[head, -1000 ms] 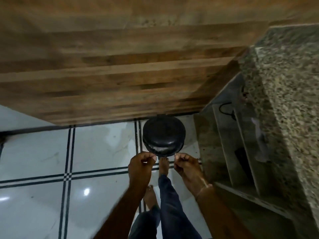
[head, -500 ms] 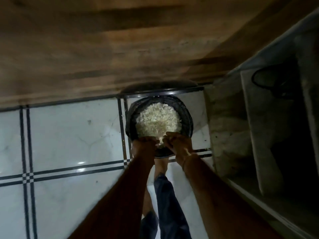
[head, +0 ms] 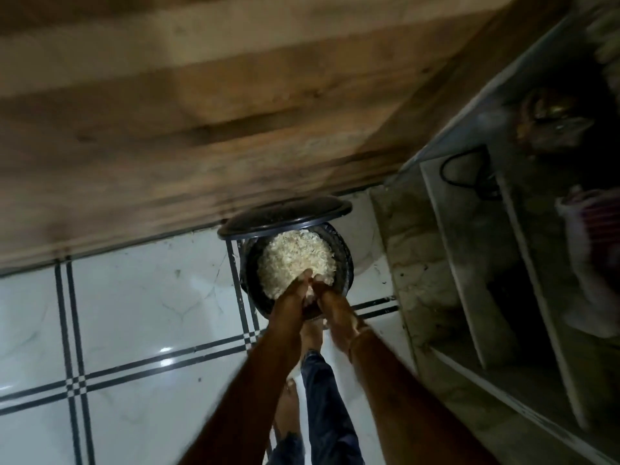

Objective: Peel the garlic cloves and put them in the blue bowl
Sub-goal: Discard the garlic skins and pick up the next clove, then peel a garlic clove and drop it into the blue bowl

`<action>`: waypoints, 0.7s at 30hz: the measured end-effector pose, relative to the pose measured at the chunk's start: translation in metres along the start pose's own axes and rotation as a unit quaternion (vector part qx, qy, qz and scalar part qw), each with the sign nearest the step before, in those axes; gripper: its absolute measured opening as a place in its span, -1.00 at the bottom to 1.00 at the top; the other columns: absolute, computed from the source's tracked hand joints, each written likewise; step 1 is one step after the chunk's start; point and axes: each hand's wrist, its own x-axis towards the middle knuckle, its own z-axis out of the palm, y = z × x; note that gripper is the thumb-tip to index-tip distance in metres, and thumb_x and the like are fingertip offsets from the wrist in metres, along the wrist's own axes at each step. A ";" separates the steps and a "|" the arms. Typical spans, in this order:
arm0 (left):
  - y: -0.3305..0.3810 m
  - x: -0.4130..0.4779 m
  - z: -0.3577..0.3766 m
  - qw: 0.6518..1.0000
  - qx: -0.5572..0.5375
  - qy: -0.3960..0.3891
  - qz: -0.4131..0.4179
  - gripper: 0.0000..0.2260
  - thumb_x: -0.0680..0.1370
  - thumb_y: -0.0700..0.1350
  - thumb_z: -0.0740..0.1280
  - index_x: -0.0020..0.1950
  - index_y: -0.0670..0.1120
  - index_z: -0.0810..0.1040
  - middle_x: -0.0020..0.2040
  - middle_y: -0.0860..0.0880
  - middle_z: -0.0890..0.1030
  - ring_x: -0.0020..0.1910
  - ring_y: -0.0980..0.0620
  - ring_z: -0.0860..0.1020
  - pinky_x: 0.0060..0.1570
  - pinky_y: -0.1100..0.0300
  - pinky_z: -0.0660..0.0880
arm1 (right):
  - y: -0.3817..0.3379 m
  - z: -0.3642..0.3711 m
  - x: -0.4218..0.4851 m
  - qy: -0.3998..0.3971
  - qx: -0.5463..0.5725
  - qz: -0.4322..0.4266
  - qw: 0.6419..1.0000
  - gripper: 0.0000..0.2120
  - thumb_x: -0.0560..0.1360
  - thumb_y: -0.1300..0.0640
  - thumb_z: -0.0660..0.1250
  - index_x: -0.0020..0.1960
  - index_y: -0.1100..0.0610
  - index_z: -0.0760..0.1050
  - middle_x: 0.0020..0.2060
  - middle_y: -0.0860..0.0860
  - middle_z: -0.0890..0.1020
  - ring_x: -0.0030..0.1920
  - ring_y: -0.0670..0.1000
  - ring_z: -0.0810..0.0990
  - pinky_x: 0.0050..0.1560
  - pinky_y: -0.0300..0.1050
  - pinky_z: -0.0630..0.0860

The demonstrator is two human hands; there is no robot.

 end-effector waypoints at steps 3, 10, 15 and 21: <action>-0.007 -0.070 -0.003 0.984 0.142 0.065 0.085 -0.75 0.70 0.01 0.29 0.37 0.02 0.55 0.33 -0.07 0.59 0.19 0.00 0.57 0.07 0.20 0.44 | -0.025 -0.009 -0.063 0.017 -0.021 -0.076 0.997 -0.63 0.76 0.06 0.15 0.49 0.13 0.48 0.38 0.10 0.55 0.37 0.12 0.53 -0.22 -0.47 0.53; -0.018 -0.236 0.020 0.872 0.383 0.035 0.303 -0.60 0.65 -0.01 0.37 0.50 0.01 0.49 0.39 -0.03 0.58 0.32 -0.01 0.55 0.34 0.12 0.46 | -0.003 -0.066 -0.267 0.099 -0.125 -0.293 0.943 -0.81 0.73 0.06 0.22 0.25 -0.11 0.56 0.11 -0.28 0.62 0.10 -0.37 0.60 0.05 -0.53 0.46; -0.053 -0.326 0.076 0.761 0.478 -0.045 0.436 -0.65 0.63 -0.01 0.39 0.42 0.00 0.57 0.35 0.00 0.60 0.34 -0.02 0.54 0.34 0.10 0.46 | 0.043 -0.132 -0.379 0.250 -0.195 -0.379 0.870 -0.70 0.72 -0.03 0.21 0.35 0.03 0.60 0.24 -0.16 0.61 0.23 -0.16 0.58 0.26 -0.44 0.39; -0.109 -0.392 0.160 0.654 0.525 -0.155 0.522 -0.70 0.62 -0.02 0.41 0.37 0.08 0.58 0.31 0.06 0.59 0.30 0.05 0.51 0.20 0.25 0.40 | 0.083 -0.232 -0.460 0.392 -0.226 -0.414 0.790 -0.71 0.73 -0.07 0.19 0.29 0.00 0.60 0.17 -0.06 0.65 0.15 -0.09 0.59 0.11 -0.23 0.48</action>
